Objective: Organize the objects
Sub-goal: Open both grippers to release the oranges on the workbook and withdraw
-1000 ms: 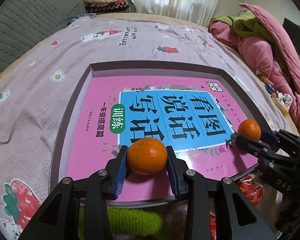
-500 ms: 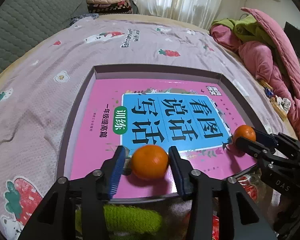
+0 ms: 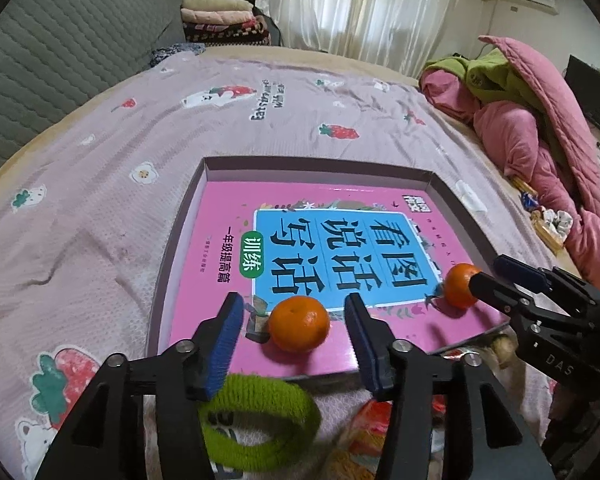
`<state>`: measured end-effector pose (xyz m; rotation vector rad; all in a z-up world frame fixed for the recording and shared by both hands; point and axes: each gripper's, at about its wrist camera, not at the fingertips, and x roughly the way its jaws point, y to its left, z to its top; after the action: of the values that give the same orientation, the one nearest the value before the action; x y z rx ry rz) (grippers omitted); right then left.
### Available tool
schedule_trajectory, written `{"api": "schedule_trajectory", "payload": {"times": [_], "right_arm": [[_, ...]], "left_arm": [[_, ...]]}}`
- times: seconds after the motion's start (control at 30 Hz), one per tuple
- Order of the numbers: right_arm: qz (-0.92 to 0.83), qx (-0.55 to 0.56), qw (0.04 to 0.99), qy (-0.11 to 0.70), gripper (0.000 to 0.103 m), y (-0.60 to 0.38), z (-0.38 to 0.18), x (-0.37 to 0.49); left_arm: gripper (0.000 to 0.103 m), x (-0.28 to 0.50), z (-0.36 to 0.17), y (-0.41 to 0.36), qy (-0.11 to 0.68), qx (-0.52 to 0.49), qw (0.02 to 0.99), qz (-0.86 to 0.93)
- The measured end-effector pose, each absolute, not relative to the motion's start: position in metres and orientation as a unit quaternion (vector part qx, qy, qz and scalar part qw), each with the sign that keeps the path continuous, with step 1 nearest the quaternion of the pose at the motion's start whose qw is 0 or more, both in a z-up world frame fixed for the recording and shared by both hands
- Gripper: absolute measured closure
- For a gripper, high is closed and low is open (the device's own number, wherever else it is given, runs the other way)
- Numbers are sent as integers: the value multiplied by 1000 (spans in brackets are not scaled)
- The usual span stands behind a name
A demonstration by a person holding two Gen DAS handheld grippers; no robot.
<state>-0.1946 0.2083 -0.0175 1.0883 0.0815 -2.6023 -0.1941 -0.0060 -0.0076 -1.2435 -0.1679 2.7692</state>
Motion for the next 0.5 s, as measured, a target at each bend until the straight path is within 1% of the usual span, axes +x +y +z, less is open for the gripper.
{"api": "schedule_trajectory", "payload": {"times": [0.17, 0.4, 0.5], "right_arm": [[-915, 368, 160, 27, 47, 212, -10, -187], [-922, 349, 163, 30, 46, 214, 2, -176], [-925, 339, 165, 33, 42, 214, 8, -170]], "left_arm": [[44, -175, 5, -5, -60, -394, 56, 916], [42, -152, 19, -3, -64, -380, 57, 921], [41, -143, 24, 0, -63, -373, 60, 924]]}}
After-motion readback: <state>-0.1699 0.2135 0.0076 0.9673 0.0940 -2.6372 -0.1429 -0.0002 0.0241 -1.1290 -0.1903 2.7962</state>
